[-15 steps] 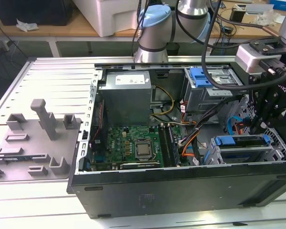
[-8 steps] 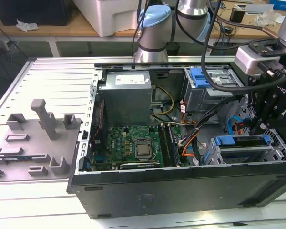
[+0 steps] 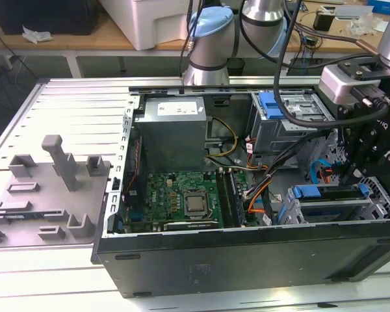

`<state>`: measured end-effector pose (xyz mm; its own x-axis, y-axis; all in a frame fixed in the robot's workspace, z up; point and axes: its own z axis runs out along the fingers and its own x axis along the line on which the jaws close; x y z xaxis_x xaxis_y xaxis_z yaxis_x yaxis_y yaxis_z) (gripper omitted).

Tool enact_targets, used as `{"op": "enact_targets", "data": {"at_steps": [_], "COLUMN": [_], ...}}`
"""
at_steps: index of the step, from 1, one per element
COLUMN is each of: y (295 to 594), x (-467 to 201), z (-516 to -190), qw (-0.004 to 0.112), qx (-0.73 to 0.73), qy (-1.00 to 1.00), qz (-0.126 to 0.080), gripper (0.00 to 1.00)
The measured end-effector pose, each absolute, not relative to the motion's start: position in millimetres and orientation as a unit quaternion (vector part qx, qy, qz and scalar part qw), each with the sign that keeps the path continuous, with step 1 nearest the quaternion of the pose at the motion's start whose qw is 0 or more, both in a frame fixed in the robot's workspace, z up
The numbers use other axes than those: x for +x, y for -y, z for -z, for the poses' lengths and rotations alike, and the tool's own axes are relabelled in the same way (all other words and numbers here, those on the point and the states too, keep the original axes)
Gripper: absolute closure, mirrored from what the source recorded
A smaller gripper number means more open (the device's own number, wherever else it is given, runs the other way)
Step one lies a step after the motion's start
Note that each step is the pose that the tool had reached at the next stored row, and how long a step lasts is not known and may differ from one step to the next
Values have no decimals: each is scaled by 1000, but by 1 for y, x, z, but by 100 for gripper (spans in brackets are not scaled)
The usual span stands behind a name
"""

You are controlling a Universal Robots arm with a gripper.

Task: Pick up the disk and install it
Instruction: 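Insert the first disk wire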

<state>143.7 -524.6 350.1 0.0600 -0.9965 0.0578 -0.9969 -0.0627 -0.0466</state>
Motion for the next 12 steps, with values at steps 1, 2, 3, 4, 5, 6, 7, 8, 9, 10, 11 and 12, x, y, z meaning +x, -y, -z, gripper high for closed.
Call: {"op": "enact_targets", "data": {"at_steps": [1, 2, 3, 4, 5, 6, 7, 8, 9, 10, 11, 12], "y": [525, 525, 525, 525, 525, 525, 525, 525, 525, 525, 525, 525], "x": [144, 144, 144, 144, 144, 144, 144, 144, 144, 144, 144, 144], "z": [-350, -349, -349, -349, -349, -348, -348, -348, -348, -347, -347, -347], "qw": [3, 3, 3, 3, 3, 3, 3, 3, 3, 3, 3, 3], "qx": [728, 728, 728, 728, 728, 728, 728, 728, 728, 728, 728, 728], "qy": [685, 685, 685, 685, 685, 685, 685, 685, 685, 685, 685, 685], "qz": [-37, -37, -37, -37, -37, -37, -37, -37, -37, -37, -37, -37], "gripper": [83, 83, 83, 83, 83, 83, 83, 83, 83, 83, 83, 83]}}
